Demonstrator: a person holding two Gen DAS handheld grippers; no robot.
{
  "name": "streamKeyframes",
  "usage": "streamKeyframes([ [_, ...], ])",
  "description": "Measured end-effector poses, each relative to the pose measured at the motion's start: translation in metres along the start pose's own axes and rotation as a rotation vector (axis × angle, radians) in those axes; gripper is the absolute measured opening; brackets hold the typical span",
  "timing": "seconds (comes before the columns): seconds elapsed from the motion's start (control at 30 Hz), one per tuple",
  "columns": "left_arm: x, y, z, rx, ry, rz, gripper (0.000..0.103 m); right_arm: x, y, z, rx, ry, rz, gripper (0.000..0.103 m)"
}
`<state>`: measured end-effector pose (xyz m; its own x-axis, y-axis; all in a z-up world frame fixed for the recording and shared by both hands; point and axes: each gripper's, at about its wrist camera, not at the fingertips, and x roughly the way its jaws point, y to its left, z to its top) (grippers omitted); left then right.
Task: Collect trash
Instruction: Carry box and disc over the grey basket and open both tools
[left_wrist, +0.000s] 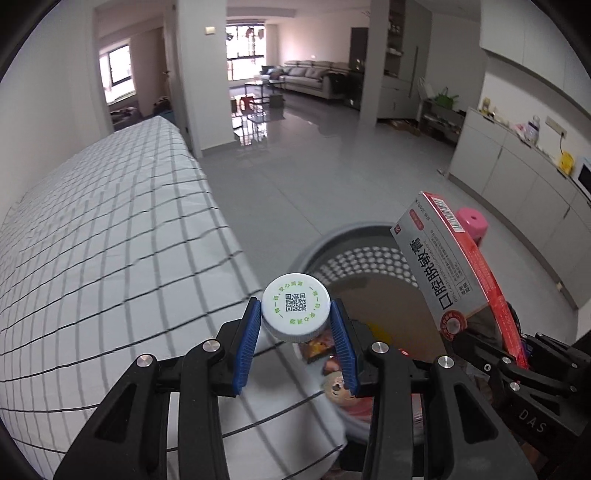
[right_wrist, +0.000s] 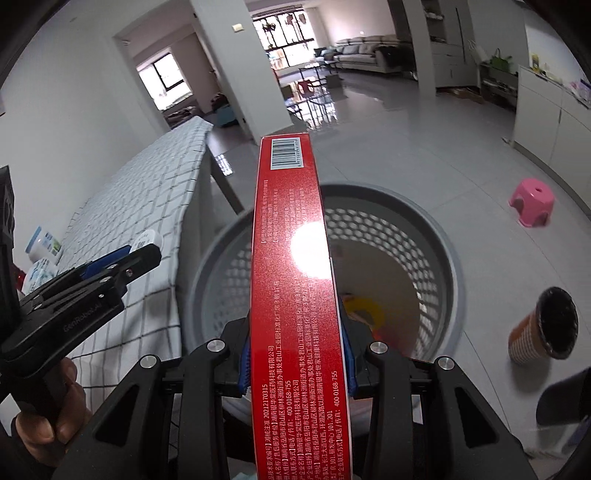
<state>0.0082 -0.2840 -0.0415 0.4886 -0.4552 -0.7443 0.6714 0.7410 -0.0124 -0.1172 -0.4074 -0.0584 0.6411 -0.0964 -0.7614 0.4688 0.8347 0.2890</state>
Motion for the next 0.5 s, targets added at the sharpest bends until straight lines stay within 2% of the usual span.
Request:
streamKeyframes([
  [0.5, 0.033, -0.026, 0.010, 0.028, 0.047, -0.019, 0.039, 0.011, -0.027, 0.003, 0.060, 0.060, -0.030, 0.036],
])
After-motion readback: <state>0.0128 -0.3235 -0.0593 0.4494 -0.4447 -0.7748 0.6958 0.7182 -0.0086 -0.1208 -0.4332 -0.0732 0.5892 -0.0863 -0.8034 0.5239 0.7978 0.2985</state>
